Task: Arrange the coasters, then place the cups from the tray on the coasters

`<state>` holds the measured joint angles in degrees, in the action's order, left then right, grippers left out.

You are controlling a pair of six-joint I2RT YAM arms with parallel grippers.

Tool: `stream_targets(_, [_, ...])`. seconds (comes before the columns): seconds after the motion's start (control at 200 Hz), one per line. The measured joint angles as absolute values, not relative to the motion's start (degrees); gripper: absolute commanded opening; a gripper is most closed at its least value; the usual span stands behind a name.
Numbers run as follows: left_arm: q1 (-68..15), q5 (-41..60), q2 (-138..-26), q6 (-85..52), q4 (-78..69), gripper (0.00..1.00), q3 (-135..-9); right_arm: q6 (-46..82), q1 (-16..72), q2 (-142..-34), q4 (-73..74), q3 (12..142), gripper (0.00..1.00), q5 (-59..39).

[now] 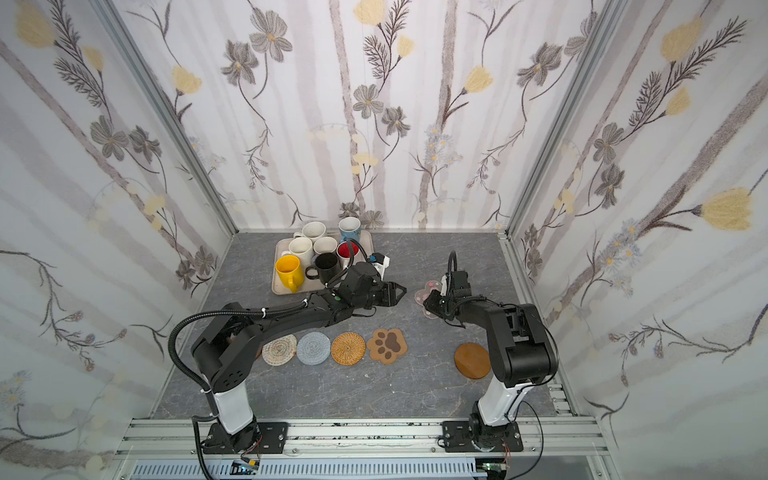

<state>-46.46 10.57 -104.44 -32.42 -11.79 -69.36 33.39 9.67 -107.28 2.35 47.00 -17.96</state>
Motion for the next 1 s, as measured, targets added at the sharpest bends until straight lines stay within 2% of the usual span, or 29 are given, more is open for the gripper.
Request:
stream_targets(0.705, [-46.39, 5.98, -93.58, -31.51, -11.77, 0.49, -59.72, 32.32, 15.79, -99.0, 4.49, 37.1, 0.32, -14.44])
stream_targets(0.999, [-46.41, 4.67, -89.12, -32.42, -11.79, 0.5, -51.79, 32.29, 18.44, -93.84, 3.38, 32.53, 0.32, -13.98])
